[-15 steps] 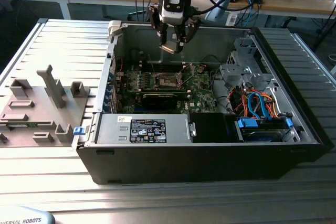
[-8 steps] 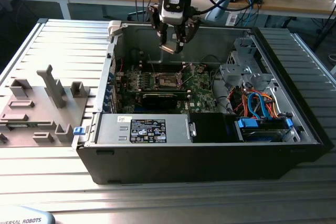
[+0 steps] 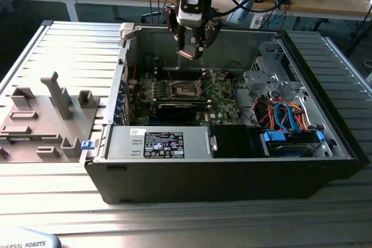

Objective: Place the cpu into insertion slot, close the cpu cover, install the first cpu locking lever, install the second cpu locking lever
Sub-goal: 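Place the cpu into insertion slot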

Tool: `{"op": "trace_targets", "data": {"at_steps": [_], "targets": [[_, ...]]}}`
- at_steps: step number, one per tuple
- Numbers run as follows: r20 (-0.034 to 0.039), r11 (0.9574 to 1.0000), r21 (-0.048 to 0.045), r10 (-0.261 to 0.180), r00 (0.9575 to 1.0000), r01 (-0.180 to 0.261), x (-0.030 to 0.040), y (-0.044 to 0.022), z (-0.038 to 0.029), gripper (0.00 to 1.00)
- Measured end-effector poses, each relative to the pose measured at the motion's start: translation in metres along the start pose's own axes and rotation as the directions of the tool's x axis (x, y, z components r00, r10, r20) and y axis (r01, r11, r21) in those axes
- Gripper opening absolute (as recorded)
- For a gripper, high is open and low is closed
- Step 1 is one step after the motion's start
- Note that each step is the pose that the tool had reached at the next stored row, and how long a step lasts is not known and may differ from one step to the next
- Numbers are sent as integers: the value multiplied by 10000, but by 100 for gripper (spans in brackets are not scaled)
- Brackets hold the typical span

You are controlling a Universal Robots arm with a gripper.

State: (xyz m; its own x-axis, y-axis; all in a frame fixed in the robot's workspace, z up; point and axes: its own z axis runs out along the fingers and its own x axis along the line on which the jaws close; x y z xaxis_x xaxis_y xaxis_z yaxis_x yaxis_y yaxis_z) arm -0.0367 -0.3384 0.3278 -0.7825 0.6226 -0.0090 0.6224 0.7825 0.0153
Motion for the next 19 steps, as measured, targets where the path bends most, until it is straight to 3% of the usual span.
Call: {"op": "trace_targets", "data": {"at_steps": [19], "targets": [[3,9998,2,186,9998,-186,0,0,4,54]]}}
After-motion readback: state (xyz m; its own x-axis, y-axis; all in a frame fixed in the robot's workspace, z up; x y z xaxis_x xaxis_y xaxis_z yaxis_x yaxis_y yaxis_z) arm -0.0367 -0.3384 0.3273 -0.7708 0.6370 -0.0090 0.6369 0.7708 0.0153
